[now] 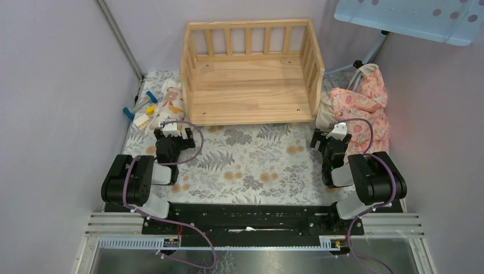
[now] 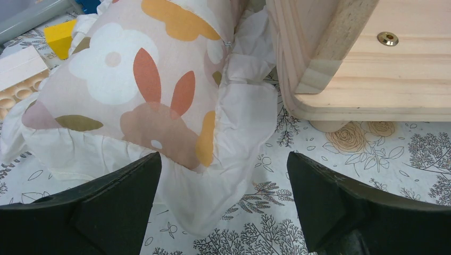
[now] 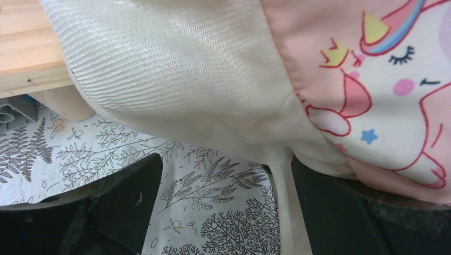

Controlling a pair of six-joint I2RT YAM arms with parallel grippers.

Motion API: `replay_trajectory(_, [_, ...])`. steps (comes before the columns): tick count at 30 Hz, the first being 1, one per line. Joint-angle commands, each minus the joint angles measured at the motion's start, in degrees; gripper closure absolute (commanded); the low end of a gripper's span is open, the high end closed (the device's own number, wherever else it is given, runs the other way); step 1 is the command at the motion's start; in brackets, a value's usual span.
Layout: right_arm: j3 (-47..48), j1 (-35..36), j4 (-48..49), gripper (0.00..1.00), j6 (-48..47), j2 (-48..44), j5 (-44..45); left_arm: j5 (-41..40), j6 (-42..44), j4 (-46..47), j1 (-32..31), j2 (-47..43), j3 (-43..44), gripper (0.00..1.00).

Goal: Set up the pet bed
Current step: Pick up the mattress at the center of the board.

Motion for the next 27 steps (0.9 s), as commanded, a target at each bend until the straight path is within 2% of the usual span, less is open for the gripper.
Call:
replay_trajectory(1, [1.3, -0.3, 4.0, 0.02, -0.4, 0.0, 1.3, -0.4, 0.0, 4.1, -0.2, -0.2, 1.6, 0.01])
replay_trajectory(17, [1.2, -0.3, 4.2, 0.02, -0.4, -0.1, 1.3, -0.7, 0.0, 4.3, -0.2, -0.2, 1.4, 0.01])
replay_trajectory(22, [-0.8, -0.3, 7.5, 0.02, -0.6, -0.5, -0.5, -2.1, 2.3, 5.2, -2.5, -3.0, -0.2, 0.01])
replay_trajectory(25, [-2.3, -0.3, 8.6, 0.02, -0.8, -2.6, -0.9, -7.3, 4.3, 6.5, -5.5, -6.6, -2.7, 0.01])
replay_trajectory(27, [-2.6, -0.3, 6.1, 0.02, -0.7, -5.9, -0.2, -11.6, 6.0, 2.1, -8.6, -10.1, -2.0, 0.01])
